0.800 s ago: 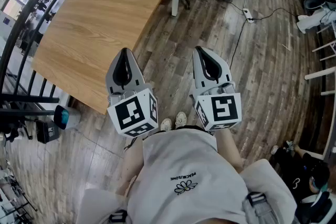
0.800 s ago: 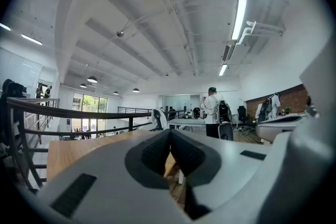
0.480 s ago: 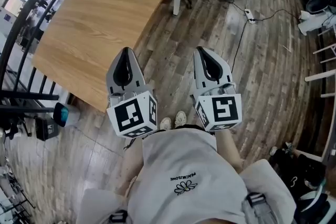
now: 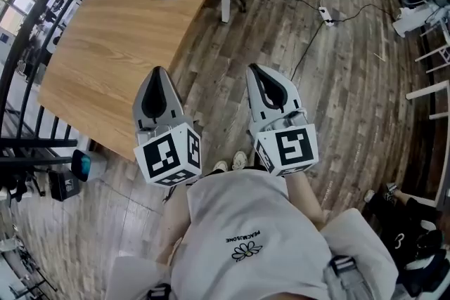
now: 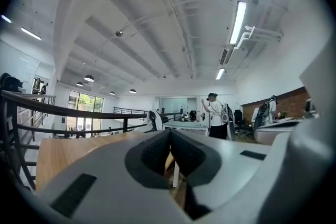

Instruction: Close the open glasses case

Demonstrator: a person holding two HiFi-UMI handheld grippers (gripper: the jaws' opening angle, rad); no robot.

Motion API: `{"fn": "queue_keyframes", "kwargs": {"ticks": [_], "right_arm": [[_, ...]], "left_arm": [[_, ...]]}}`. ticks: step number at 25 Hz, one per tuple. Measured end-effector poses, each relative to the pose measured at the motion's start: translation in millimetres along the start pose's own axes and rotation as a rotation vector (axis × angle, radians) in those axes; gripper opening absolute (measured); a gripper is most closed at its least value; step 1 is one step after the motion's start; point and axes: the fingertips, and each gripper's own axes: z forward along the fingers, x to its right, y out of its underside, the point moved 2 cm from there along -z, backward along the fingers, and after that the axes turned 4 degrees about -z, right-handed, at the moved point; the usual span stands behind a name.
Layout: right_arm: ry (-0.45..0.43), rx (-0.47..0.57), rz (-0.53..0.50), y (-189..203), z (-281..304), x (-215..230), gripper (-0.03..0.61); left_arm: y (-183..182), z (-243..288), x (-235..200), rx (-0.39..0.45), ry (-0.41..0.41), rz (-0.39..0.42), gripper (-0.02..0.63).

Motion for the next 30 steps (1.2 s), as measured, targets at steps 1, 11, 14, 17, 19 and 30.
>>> {"fn": "queue_keyframes", "kwargs": {"ticks": [1, 11, 14, 17, 19, 30], "right_arm": [[-0.004, -0.004, -0.002, 2, 0, 2, 0.006], [-0.072, -0.012, -0.014, 14, 5, 32, 0.006], [-0.07, 0.001, -0.029, 15, 14, 40, 0.006], [-0.049, 0.015, -0.029, 21, 29, 51, 0.006], [-0.046, 0.021, -0.032, 29, 45, 60, 0.006], [-0.074, 0.032, -0.034, 23, 198, 121, 0.006]], "left_arm": [[1, 4, 3, 0.002, 0.003, 0.001, 0.017], [6, 43, 34, 0.007, 0.003, -0.016, 0.017], [8, 59, 33, 0.018, 0.007, -0.032, 0.017], [16, 83, 33, 0.04, 0.022, -0.048, 0.017], [25, 103, 32, 0.049, 0.026, -0.056, 0.017], [17, 262, 23, 0.056, 0.026, -0.037, 0.017]]}}
